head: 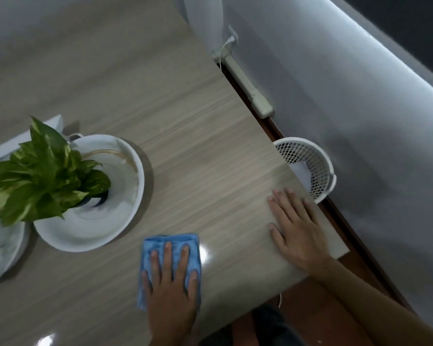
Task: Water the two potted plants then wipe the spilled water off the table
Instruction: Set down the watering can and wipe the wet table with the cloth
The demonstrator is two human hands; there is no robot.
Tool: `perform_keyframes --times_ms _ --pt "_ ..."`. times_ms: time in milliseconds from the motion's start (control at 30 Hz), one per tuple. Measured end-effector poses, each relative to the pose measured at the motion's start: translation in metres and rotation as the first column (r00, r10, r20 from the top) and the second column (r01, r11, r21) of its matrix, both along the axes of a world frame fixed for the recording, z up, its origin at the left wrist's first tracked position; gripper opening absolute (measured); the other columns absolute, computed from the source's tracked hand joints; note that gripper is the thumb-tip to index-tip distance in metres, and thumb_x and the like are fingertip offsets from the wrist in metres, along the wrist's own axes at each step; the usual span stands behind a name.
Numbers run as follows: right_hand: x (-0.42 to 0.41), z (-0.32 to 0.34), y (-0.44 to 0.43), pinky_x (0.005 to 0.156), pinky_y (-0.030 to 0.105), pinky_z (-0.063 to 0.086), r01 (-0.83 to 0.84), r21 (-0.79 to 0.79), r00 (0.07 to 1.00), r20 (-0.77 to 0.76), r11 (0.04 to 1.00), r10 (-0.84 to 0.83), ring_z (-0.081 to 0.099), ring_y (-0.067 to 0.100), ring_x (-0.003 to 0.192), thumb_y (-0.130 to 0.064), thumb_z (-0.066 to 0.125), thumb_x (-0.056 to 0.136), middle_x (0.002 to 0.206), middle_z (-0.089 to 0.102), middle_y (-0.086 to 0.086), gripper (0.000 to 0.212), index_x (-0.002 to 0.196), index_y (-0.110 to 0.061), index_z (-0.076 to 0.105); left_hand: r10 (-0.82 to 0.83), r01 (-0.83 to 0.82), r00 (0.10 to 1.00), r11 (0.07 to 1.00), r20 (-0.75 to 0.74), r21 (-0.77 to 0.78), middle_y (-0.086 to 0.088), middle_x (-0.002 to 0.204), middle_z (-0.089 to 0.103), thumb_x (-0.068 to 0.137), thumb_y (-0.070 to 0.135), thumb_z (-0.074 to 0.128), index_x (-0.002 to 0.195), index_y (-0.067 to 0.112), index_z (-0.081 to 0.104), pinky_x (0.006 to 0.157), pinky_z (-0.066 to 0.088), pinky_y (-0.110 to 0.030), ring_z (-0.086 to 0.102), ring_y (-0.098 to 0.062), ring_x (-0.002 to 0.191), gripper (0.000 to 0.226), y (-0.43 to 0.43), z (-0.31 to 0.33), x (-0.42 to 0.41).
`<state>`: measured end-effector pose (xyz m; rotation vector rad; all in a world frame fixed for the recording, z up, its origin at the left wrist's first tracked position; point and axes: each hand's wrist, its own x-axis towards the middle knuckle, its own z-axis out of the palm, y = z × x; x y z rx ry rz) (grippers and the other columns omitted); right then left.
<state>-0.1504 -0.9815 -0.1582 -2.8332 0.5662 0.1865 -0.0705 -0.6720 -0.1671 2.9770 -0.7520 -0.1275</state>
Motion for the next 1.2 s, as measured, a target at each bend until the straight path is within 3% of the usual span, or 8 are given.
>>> perform_keyframes --times_ms 100,267,433,633,767,867,1067,1200 --pt "0.04 -0.002 -0.005 0.12 0.048 0.014 -0.057 0.01 0.998 0.016 0.998 0.057 0.008 0.023 0.151 -0.049 0.031 0.099 0.164 0.017 -0.003 0.061 0.154 -0.023 0.026 0.214 -0.216 0.975 0.976 -0.06 -0.028 -0.004 0.163 0.03 0.091 0.043 0.039 0.15 0.032 0.041 0.114 0.019 -0.064 0.021 -0.037 0.151 0.06 -0.017 0.0 -0.023" --pt "0.127 -0.008 -0.037 0.115 0.049 0.019 -0.243 0.031 0.97 -0.006 0.97 0.243 0.02 0.023 0.149 -0.05 0.03 0.099 0.16 0.029 -0.002 0.057 0.151 -0.028 0.033 -0.3 0.298 0.954 0.951 -0.012 -0.088 0.002 0.164 0.026 0.097 0.046 0.041 0.153 0.037 0.035 0.115 0.018 -0.066 0.016 -0.033 0.153 0.056 -0.109 -0.005 -0.005" --pt "0.132 0.026 -0.101 0.118 0.05 0.008 -0.075 0.173 0.988 0.148 0.982 0.049 0.006 0.029 0.151 -0.055 0.02 0.096 0.164 0.017 0.004 0.068 0.153 -0.019 0.026 0.15 -0.144 0.987 0.986 0.064 -0.082 -0.001 0.166 0.019 0.099 0.045 0.039 0.156 0.035 0.027 0.114 0.019 -0.065 0.012 -0.035 0.153 0.059 -0.074 -0.007 0.021" --pt "0.121 0.052 -0.113 0.119 0.054 0.01 -0.036 0.21 0.964 0.266 0.977 -0.021 0.006 0.03 0.151 -0.058 0.02 0.097 0.164 0.016 0.004 0.069 0.154 -0.02 0.026 -0.466 0.43 0.881 0.857 -0.074 -0.283 0.008 0.167 0.017 0.099 0.047 0.039 0.151 0.044 0.034 0.117 0.014 -0.064 0.004 -0.03 0.155 0.052 -0.215 0.002 -0.07" --pt "0.102 0.053 -0.115 0.116 0.06 0.02 -0.035 0.16 0.937 0.349 0.987 -0.024 0.015 0.034 0.149 -0.052 0.027 0.099 0.161 0.025 0.009 0.063 0.151 -0.017 0.033 -0.046 0.057 0.995 0.989 0.086 -0.14 0.001 0.162 0.034 0.097 0.046 0.036 0.151 0.04 0.038 0.115 0.021 -0.063 0.022 -0.03 0.152 0.054 -0.181 -0.015 0.091" --pt "0.086 0.046 -0.107 0.115 0.061 0.02 -0.049 0.191 0.934 0.357 0.98 -0.023 0.012 0.031 0.15 -0.051 0.028 0.1 0.162 0.023 0.005 0.06 0.151 -0.019 0.032 0.256 -0.234 0.963 0.95 0.084 -0.205 -0.003 0.165 0.026 0.1 0.044 0.032 0.155 0.037 0.027 0.111 0.024 -0.067 0.019 -0.035 0.152 0.056 -0.076 -0.003 0.051" --pt "0.111 0.039 -0.061 0.116 0.057 0.014 -0.078 0.185 0.946 0.323 0.98 0.014 0.016 0.032 0.149 -0.05 0.026 0.098 0.159 0.03 0.01 0.063 0.147 -0.013 0.039 -0.19 0.171 0.98 0.953 -0.052 -0.249 0.007 0.165 0.025 0.095 0.046 0.048 0.151 0.043 0.036 0.116 0.02 -0.063 0.013 -0.029 0.154 0.057 -0.144 0.005 -0.062" --pt "0.126 0.04 -0.014 0.117 0.051 0.014 -0.142 0.127 0.948 0.304 0.982 0.098 0.018 0.03 0.149 -0.05 0.026 0.098 0.16 0.029 0.007 0.061 0.148 -0.018 0.037 0.167 -0.16 0.985 0.981 0.05 -0.113 0.004 0.167 0.018 0.099 0.049 0.034 0.155 0.044 0.023 0.115 0.02 -0.064 0.011 -0.027 0.154 0.057 -0.042 -0.013 0.047"
